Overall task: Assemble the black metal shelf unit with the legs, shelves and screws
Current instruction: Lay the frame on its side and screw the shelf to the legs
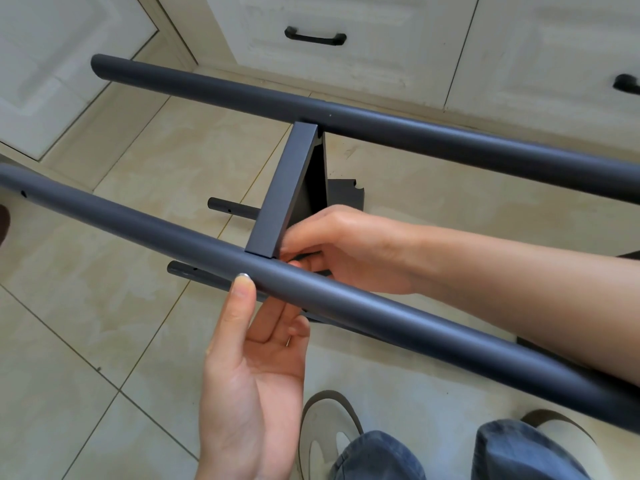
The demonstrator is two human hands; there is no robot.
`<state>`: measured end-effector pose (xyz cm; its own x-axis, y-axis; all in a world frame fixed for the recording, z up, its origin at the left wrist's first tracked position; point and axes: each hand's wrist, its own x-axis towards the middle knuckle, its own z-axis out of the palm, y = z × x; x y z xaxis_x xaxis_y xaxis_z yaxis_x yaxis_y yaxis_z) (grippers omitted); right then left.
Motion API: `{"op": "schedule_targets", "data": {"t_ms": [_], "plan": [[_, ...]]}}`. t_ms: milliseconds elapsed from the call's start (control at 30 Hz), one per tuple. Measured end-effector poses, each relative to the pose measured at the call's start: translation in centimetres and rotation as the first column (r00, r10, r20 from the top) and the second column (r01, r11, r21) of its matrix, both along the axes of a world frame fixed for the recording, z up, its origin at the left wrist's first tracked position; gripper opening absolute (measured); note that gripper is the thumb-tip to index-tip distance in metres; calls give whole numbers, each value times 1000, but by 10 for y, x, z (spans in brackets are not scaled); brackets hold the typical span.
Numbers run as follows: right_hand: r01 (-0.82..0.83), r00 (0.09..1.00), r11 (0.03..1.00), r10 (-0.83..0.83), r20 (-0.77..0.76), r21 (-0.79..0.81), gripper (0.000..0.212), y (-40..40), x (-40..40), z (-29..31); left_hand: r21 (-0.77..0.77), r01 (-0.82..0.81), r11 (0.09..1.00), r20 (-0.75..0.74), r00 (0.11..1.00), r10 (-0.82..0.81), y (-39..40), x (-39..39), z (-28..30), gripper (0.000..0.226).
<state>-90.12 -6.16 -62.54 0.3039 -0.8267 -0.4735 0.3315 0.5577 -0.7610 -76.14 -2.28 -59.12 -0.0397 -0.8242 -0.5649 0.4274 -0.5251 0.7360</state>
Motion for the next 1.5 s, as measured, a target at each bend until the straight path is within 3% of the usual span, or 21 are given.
{"op": "schedule_targets", "data": {"t_ms": [100,333,500,600,700,933,1100,1233,1367,1500], "plan": [[5,998,1000,-6,-67,-2,28,0,3,-1,7,-3,1000,5,1000,3,0,0,0,24],[-10,1000,1000,9,-28,-4,41,0,-1,-1,7,-4,1000,14,1000,4,0,-1,0,25],[-6,999,1000,6,-47,0,29,1,1,-1,7,-3,1000,14,1000,3,-1,-2,0,24],[-5,1000,1000,5,-22,-5,37,0,-2,0,7,-4,1000,12,1000,4,-1,-1,0,24],[-13,996,1000,12,-88,-6,32,0,0,-1,13,-6,1000,18,1000,6,-1,-1,0,23],[-9,1000,1000,9,-25,0,36,0,-2,-3,-5,4,1000,18,1000,-4,-1,-1,0,25],[-4,1000,1000,4,-5,1,20,-1,-4,-2,-2,6,1000,11,1000,-6,-2,-1,-2,25],[-25,999,1000,25,41,-10,37,-1,-6,-4,-5,-4,1000,10,1000,4,-1,-2,-1,25],[-56,998,998,55,34,15,27,-1,-5,-7,2,-8,1000,19,1000,8,-2,-2,-1,24],[-63,991,997,67,112,-38,33,0,-10,-6,-6,-4,1000,15,1000,4,-1,-2,1,25]]}}
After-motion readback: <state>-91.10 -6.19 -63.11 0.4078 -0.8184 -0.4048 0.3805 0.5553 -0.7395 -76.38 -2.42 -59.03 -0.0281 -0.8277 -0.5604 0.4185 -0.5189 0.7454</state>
